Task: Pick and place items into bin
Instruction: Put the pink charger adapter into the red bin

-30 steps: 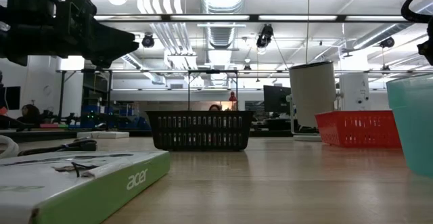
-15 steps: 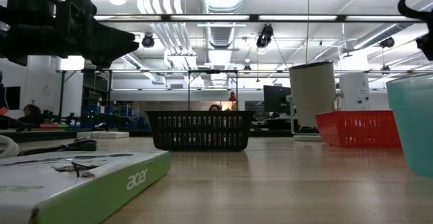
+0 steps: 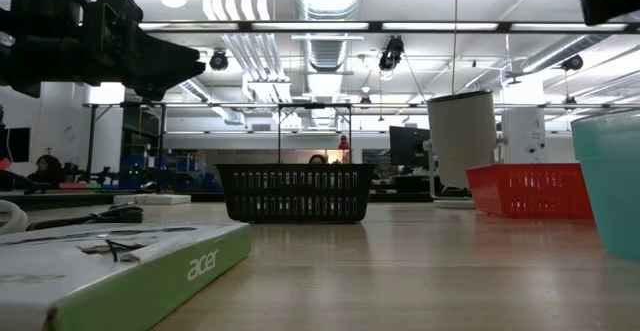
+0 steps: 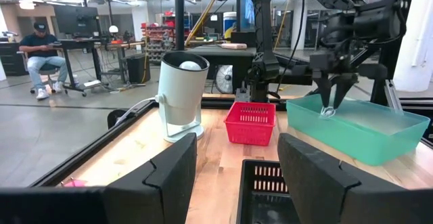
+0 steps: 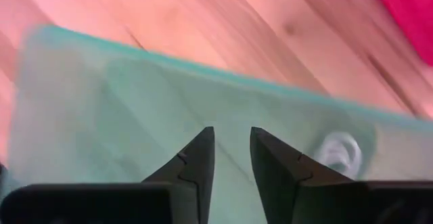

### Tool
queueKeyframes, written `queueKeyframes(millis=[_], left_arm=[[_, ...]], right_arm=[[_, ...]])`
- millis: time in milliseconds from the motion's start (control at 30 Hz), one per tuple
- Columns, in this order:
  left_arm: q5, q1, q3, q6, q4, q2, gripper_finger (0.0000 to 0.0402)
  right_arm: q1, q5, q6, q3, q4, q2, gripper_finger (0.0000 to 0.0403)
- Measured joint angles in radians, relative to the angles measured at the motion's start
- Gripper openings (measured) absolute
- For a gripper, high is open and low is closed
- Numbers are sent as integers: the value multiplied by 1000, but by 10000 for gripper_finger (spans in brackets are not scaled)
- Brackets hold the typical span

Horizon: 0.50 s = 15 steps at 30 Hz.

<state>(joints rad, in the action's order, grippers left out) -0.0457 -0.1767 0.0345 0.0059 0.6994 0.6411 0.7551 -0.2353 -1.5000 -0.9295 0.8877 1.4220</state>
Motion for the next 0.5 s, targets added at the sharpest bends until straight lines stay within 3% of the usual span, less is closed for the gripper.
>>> queueKeyframes(millis=[267, 500], left_arm=[[0, 0, 0, 0, 0, 0, 192], [0, 0, 0, 0, 0, 0, 192]], right_arm=[[0, -157, 153, 0, -70, 0, 97], [0, -370, 351, 0, -196, 0, 103]])
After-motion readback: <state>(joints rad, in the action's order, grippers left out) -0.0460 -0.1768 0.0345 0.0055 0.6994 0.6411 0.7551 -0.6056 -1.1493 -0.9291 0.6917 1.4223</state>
